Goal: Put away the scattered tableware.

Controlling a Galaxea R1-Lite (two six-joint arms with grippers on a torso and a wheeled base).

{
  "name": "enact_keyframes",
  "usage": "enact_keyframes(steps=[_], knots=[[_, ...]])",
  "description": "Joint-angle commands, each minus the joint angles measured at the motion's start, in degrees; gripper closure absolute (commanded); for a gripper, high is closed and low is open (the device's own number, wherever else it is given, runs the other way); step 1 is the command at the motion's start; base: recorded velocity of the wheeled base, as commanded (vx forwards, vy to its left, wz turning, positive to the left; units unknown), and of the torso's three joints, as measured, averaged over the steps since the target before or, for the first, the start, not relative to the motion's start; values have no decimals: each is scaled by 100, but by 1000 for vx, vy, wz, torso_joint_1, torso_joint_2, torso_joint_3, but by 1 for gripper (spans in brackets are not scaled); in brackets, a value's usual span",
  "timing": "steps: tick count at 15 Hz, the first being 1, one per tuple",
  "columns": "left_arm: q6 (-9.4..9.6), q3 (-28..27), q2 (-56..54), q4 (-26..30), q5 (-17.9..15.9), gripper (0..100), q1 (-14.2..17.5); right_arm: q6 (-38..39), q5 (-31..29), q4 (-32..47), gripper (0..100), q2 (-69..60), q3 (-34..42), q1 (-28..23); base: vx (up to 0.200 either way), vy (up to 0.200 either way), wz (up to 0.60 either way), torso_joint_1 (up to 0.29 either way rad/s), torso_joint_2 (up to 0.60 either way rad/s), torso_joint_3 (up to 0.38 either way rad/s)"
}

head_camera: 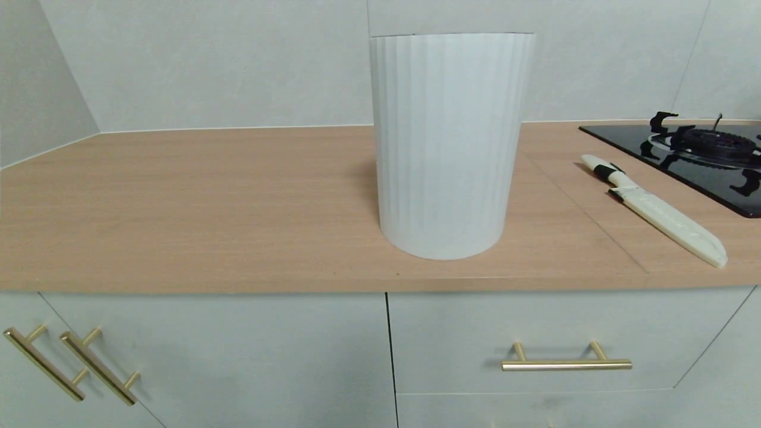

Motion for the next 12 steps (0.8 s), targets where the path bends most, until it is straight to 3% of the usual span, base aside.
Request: enact_keyframes(steps=[1,12], knots=[[0,7,2,0,-2,0,-2,-1,4,-1,0,7,2,-1,0,0,0,193,-544,-310],[0,7,2,0,-2,0,-2,-1,4,-1,0,7,2,-1,0,0,0,182,-493,-284]])
